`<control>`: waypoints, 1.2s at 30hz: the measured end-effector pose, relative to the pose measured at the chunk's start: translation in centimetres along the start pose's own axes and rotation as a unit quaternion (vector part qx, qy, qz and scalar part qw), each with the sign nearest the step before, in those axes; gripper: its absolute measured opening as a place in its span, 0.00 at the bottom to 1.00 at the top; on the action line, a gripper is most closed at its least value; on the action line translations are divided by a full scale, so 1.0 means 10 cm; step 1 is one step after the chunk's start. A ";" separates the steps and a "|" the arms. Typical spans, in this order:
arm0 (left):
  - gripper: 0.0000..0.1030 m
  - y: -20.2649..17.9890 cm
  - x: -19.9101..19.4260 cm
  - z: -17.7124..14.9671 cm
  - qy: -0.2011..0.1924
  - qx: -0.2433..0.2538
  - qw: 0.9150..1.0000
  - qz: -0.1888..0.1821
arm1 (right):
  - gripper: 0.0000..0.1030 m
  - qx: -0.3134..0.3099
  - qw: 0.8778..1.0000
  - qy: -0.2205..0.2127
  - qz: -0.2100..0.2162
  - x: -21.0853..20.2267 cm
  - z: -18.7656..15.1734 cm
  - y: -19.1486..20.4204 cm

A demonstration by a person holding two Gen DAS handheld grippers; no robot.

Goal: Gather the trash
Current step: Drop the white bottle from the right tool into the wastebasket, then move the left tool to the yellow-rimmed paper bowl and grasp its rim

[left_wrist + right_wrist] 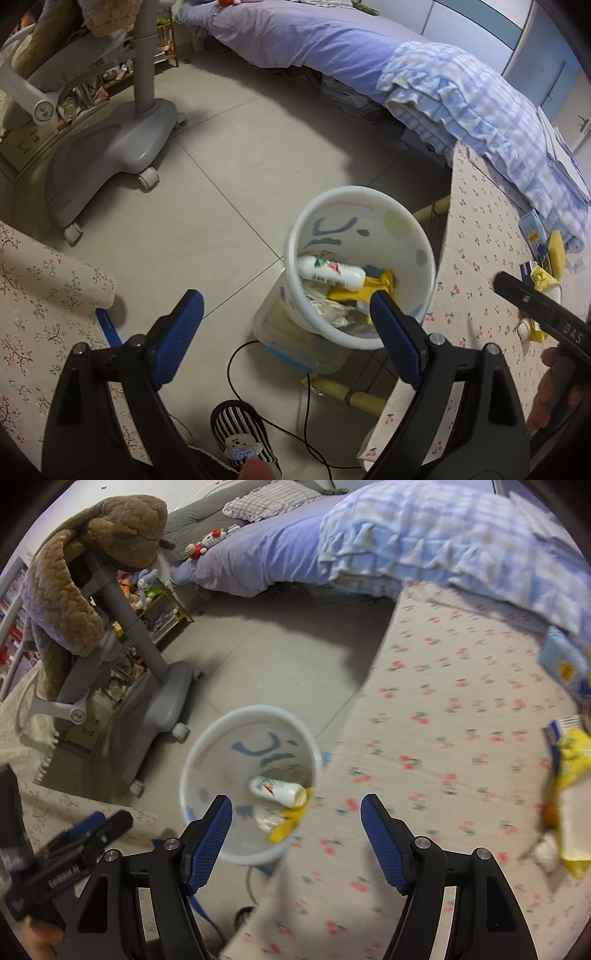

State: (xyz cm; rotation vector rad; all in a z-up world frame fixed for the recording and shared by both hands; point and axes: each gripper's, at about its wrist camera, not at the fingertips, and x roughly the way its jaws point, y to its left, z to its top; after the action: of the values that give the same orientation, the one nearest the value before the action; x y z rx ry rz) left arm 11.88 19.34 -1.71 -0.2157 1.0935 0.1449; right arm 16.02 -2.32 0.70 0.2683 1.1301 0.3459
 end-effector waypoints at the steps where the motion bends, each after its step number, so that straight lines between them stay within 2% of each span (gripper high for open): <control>1: 0.88 -0.04 0.01 -0.01 0.002 0.004 1.000 -0.002 | 0.72 -0.001 1.000 -0.007 -0.008 -0.08 -0.03 -0.07; 9: 0.88 -0.36 0.03 -0.08 0.012 0.031 0.999 -0.016 | 0.75 0.014 0.998 -0.037 -0.049 -0.53 -0.21 -0.59; 21: 0.88 -1.14 0.12 -0.22 0.028 0.089 0.995 -0.031 | 0.75 0.045 0.989 -0.092 -0.105 -1.19 -0.41 -1.36; 30: 0.88 -1.76 0.17 -0.33 0.032 0.126 0.991 -0.043 | 0.75 0.098 0.984 -0.097 -0.115 -1.51 -0.51 -1.91; 36: 0.88 -2.20 0.20 -0.42 0.037 0.152 0.986 -0.060 | 0.76 0.137 0.976 -0.095 -0.137 -1.69 -0.60 -2.29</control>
State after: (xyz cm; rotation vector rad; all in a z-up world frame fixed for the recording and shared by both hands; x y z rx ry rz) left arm 14.05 -3.04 -3.15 -0.0120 1.1584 -0.1386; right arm 7.08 -29.81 3.62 0.3741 1.0080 -0.0808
